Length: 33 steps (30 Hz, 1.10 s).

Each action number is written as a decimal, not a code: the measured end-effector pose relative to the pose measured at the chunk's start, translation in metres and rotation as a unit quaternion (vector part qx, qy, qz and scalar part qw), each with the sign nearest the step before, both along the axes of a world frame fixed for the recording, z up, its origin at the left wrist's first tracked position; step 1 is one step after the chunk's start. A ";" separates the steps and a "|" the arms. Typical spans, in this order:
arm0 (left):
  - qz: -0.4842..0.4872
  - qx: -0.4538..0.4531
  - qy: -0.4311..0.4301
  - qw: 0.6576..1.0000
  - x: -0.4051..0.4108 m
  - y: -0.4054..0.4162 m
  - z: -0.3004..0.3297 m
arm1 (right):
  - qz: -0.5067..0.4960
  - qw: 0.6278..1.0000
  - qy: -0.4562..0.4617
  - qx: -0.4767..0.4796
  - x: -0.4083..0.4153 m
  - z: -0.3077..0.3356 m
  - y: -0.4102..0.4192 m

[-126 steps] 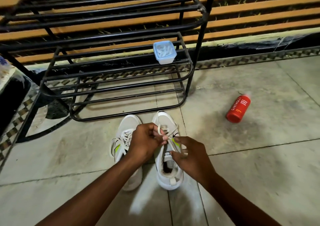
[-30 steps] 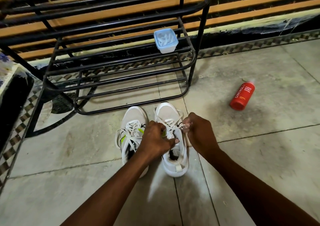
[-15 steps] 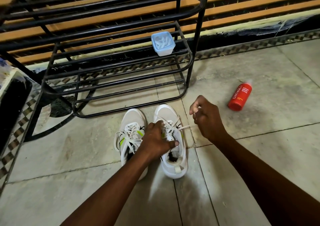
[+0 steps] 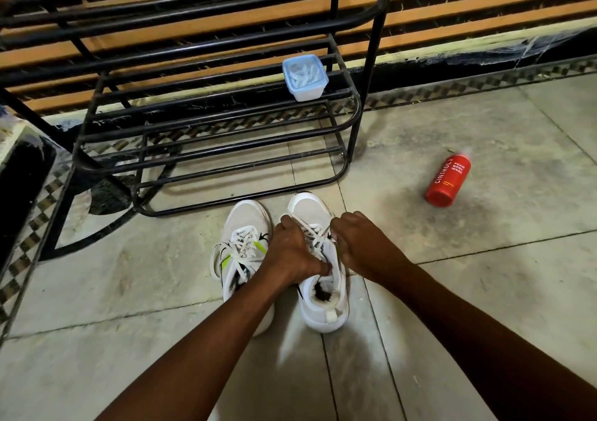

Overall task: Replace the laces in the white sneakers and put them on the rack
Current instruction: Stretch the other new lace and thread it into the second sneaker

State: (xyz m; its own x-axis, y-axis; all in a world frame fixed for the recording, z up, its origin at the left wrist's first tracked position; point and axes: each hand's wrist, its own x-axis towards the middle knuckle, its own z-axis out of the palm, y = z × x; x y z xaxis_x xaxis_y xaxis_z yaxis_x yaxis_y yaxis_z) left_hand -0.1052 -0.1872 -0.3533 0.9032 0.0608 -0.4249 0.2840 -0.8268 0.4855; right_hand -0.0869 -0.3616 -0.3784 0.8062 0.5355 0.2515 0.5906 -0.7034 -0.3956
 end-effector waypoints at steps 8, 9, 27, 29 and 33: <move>-0.036 -0.024 0.010 0.999 0.001 0.008 0.000 | -0.016 1.000 0.008 0.014 -0.007 0.001 0.003; -0.039 -0.025 0.023 0.999 0.004 0.009 0.000 | -0.013 1.000 -0.003 0.018 -0.008 0.003 0.003; -0.086 0.021 0.071 0.993 0.021 0.010 0.003 | -0.040 0.999 0.012 -0.004 -0.007 -0.001 -0.009; -0.093 0.030 0.069 0.993 0.020 0.010 0.003 | -0.095 0.995 -0.012 0.040 -0.007 0.009 -0.014; -0.094 0.026 0.070 0.993 0.018 0.011 0.002 | -0.212 0.955 -0.045 0.203 -0.014 0.032 -0.027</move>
